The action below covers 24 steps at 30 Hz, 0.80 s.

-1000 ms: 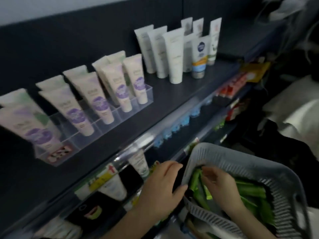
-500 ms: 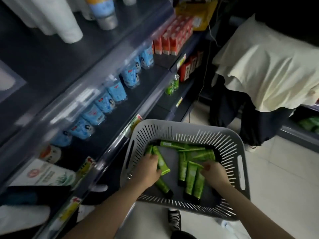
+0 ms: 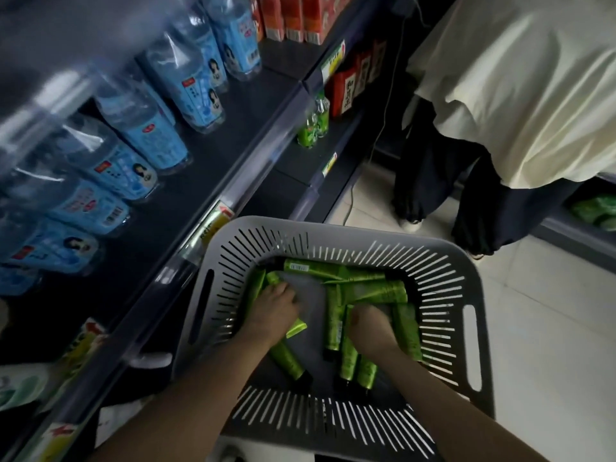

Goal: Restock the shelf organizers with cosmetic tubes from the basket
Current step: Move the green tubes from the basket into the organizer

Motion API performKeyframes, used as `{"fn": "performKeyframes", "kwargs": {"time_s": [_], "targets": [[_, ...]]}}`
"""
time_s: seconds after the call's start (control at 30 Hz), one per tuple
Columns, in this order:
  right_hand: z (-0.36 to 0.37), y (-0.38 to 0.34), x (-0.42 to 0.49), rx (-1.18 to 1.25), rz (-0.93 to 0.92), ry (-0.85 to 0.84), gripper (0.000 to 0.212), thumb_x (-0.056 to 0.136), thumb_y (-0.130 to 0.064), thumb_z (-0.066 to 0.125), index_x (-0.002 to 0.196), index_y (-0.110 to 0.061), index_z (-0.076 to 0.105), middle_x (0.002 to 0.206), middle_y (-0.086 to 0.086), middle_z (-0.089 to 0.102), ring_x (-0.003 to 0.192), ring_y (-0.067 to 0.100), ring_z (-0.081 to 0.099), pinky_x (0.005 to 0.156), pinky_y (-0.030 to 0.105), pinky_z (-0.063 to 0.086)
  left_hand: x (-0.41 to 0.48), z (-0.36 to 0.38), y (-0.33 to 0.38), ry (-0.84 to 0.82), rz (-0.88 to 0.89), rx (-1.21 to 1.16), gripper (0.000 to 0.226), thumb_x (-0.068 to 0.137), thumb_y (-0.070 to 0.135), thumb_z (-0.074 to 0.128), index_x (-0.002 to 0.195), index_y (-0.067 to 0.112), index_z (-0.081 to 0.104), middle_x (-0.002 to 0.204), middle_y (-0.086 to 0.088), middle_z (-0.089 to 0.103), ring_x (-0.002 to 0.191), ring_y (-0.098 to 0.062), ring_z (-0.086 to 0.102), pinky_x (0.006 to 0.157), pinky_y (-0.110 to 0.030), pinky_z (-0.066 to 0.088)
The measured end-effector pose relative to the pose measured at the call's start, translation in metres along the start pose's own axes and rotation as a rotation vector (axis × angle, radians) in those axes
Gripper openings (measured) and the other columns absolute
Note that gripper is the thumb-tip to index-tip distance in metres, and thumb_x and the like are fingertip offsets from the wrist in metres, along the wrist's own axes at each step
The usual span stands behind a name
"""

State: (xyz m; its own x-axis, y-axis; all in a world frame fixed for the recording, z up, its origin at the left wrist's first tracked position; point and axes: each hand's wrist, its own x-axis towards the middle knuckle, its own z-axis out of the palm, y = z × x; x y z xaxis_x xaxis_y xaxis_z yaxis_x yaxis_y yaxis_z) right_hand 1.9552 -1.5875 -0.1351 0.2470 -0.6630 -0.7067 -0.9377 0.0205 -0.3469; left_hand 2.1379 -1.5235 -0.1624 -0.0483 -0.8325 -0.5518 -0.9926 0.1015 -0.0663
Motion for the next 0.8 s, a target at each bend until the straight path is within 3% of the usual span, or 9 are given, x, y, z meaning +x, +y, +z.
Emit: {"fn": "performKeyframes", "kwargs": {"time_s": [0.07,0.13,0.23,0.33,0.5,0.57,0.6,0.7,0.8], "targets": [[0.01,-0.006,0.006,-0.011,0.004,-0.003,0.015,0.085,-0.02,0.06,0.078,-0.008,0.062,0.104,0.019,0.068,0.102,0.033,0.063,0.076,0.031,0.048,0.007,0.003,-0.005,0.096,0.035,0.015,0.029,0.048,0.015,0.078,0.076,0.014,0.07,0.078,-0.007,0.065,0.08,-0.029,0.064,0.071,-0.037,0.054],[0.021,-0.012,0.01,-0.007,0.041,0.021,0.02,0.086,-0.025,0.061,0.091,-0.006,0.065,0.106,0.017,0.068,0.102,0.032,0.063,0.075,0.031,0.049,0.009,0.003,-0.007,0.214,0.056,0.048,0.011,0.054,0.015,0.065,0.064,0.013,0.067,0.068,-0.004,0.061,0.07,-0.027,0.062,0.069,-0.036,0.054],[0.031,-0.023,0.011,-0.052,0.056,0.058,0.03,0.085,-0.03,0.063,0.102,-0.006,0.062,0.109,0.015,0.067,0.104,0.031,0.064,0.079,0.032,0.05,0.01,0.0,-0.012,0.267,0.087,0.073,0.021,0.063,0.015,0.043,0.057,0.017,0.063,0.061,0.0,0.056,0.063,-0.023,0.06,0.062,-0.031,0.051],[0.038,-0.03,0.012,-0.113,0.031,0.057,0.029,0.089,-0.025,0.059,0.109,-0.005,0.057,0.113,0.014,0.066,0.108,0.031,0.063,0.083,0.033,0.051,0.007,-0.005,-0.019,0.275,0.116,0.065,0.007,0.051,0.012,0.062,0.056,0.017,0.061,0.056,-0.001,0.055,0.055,-0.023,0.059,0.053,-0.029,0.049],[0.034,-0.036,0.009,-0.132,0.09,0.047,0.023,0.086,-0.016,0.056,0.107,-0.007,0.063,0.113,0.01,0.066,0.108,0.028,0.063,0.081,0.031,0.051,0.007,-0.018,-0.022,0.235,0.087,-0.063,0.039,0.026,0.01,0.082,0.054,0.015,0.056,0.052,-0.002,0.05,0.046,-0.022,0.055,0.044,-0.025,0.042],[0.027,-0.037,0.007,-0.019,0.135,-0.049,0.024,0.08,-0.017,0.062,0.1,-0.005,0.066,0.105,0.011,0.068,0.104,0.028,0.065,0.076,0.031,0.05,0.002,-0.028,-0.02,0.239,0.033,-0.172,0.037,0.032,0.006,0.082,0.059,0.012,0.057,0.058,-0.005,0.051,0.049,-0.025,0.056,0.043,-0.027,0.039],[0.022,-0.037,0.005,0.05,0.157,-0.116,0.021,0.076,-0.016,0.065,0.094,-0.004,0.067,0.095,0.011,0.068,0.098,0.028,0.066,0.072,0.031,0.051,0.0,-0.032,-0.019,0.259,0.005,-0.273,0.031,0.045,0.004,0.08,0.069,0.01,0.061,0.067,-0.007,0.056,0.058,-0.028,0.06,0.048,-0.03,0.043],[0.009,-0.034,0.001,0.37,0.209,-0.267,0.016,0.069,-0.004,0.066,0.084,-0.003,0.061,0.079,0.012,0.058,0.08,0.029,0.062,0.063,0.034,0.055,-0.011,-0.046,-0.017,0.357,-0.165,-0.647,0.024,0.081,0.007,0.065,0.105,0.007,0.063,0.105,-0.01,0.061,0.096,-0.029,0.06,0.079,-0.037,0.049],[-0.013,-0.037,-0.012,0.587,0.157,-0.293,0.01,0.075,0.001,0.061,0.077,-0.007,0.056,0.067,0.006,0.053,0.062,0.019,0.054,0.053,0.026,0.049,-0.03,-0.068,-0.019,0.431,-0.312,-0.883,0.021,0.084,0.008,0.064,0.105,0.009,0.063,0.103,-0.007,0.065,0.097,-0.023,0.06,0.082,-0.031,0.048]]}}
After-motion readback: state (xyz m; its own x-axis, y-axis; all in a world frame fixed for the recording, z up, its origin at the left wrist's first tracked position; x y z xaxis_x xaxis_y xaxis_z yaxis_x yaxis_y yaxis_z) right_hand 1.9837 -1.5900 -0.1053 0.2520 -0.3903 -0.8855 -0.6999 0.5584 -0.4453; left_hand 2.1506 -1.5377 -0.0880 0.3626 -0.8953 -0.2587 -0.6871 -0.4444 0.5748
